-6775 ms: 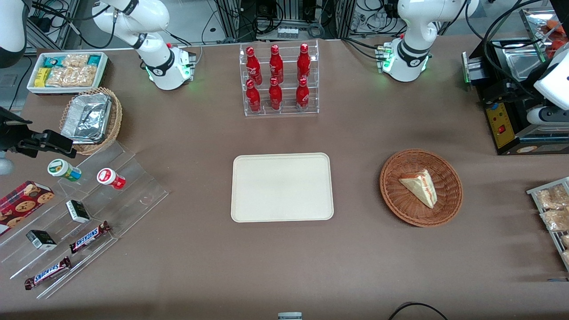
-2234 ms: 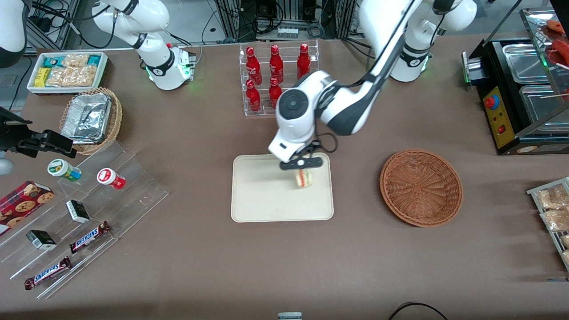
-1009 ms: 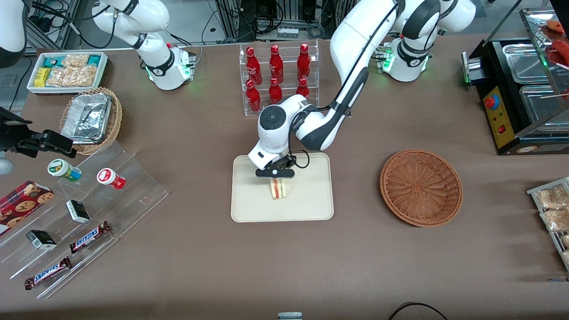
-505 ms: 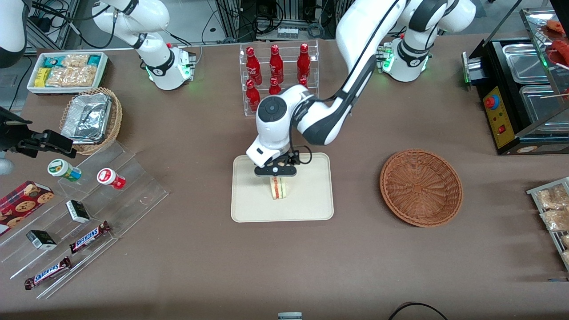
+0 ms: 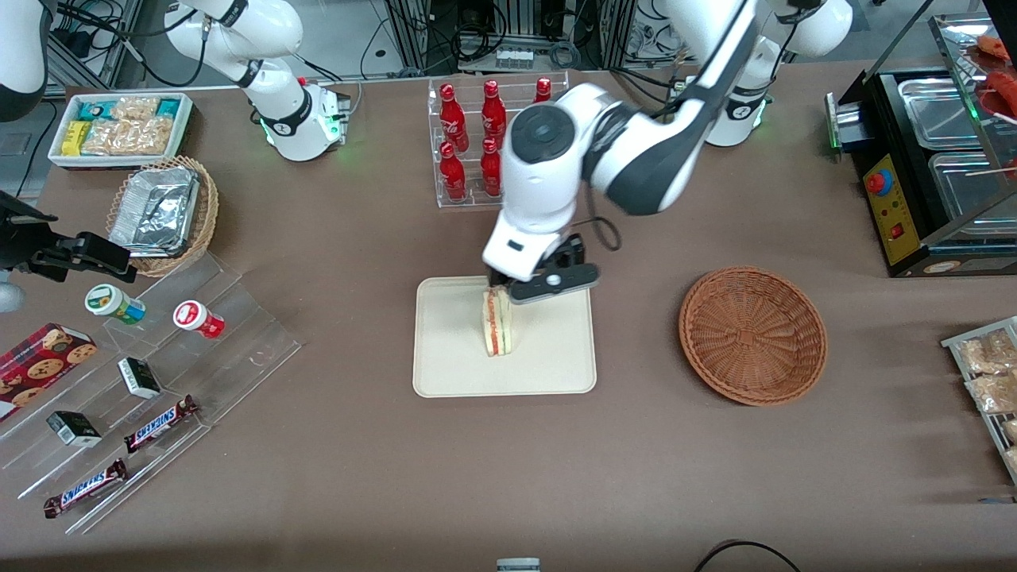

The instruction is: Place sandwich from basket to tray

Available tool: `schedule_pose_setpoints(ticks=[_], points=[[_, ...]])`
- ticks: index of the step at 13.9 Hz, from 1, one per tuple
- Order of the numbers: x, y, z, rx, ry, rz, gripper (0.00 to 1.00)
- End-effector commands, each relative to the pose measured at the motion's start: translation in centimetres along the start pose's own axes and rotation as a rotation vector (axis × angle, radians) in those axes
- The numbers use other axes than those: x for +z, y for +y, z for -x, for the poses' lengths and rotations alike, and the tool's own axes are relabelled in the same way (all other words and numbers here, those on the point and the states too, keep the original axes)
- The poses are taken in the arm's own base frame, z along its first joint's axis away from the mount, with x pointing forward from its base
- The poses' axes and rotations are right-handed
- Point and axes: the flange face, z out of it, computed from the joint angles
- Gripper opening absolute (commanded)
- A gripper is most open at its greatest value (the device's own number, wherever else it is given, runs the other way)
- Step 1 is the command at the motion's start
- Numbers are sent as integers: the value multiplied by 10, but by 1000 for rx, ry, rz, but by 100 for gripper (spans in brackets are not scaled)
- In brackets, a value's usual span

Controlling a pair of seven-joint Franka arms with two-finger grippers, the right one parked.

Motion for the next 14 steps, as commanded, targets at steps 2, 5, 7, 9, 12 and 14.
schedule_pose_setpoints(ticks=[2, 5, 7, 9, 12, 14], points=[[-49, -55, -25, -114, -18, -72, 99], [-82, -99, -41, -156, -39, -129, 100], [-101, -129, -56, -159, -20, -160, 99], [-117, -157, -63, -117, -49, -189, 99], [-142, -209, -89, -73, -75, -183, 100], [-153, -245, -103, -25, -108, -184, 100]])
